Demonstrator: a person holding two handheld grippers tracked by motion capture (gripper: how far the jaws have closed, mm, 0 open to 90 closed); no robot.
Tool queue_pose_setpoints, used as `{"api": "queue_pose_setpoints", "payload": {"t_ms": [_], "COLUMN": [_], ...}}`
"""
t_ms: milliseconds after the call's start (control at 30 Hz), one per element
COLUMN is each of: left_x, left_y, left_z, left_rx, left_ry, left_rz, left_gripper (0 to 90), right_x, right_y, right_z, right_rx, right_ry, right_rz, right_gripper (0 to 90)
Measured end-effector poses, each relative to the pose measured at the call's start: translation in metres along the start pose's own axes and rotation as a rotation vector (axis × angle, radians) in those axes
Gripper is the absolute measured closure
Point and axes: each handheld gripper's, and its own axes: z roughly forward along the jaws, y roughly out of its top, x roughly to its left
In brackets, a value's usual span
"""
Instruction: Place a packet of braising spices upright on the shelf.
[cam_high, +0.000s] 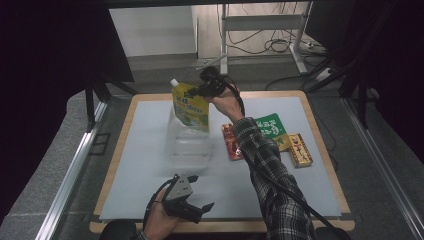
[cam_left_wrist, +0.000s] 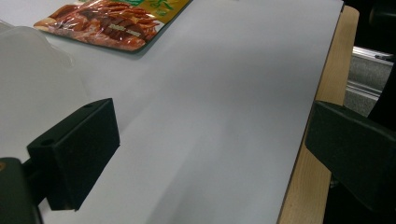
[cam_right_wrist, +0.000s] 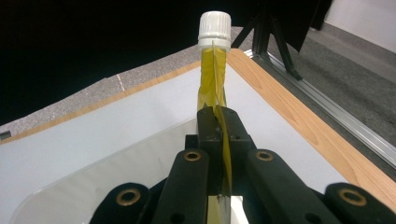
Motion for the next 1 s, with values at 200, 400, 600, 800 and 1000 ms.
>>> {"api": "queue_pose_setpoints", "payload": {"t_ms": [200,400,600,800,1000], "left_x": [0.000,-0.001,-0.001,-0.001,-0.001], "left_y": [0.000,0.000,0.000,0.000,0.000], "left_z": [0.001,0.002,0.003,0.003,0.004], "left_rx": [0.000,0.007,0.010,0.011,0.017], "left_ry": [-0.002,-0.007,-0.009,-0.010,-0.012], "left_rz": [-0.001,0.006,0.004,0.005,0.006], "left_gripper": [2.7,2.7,2.7,2.7,2.7], "right_x": [0.002,0.004,0.001,0.009,0.013], "right_y": [0.000,-0.008,-0.012,-0.011,-0.015], "right_z": [0.005,0.014,0.015,0.017,0.019], "right_rx": [-0.003,0.024,0.001,0.060,0.050], "right_ry": [0.008,-0.009,-0.019,-0.061,-0.078], "right_rz": [0.000,-0.004,0.011,-0.057,-0.081], "right_gripper": [88.5,88.7,88.7,80.4,63.7]}}
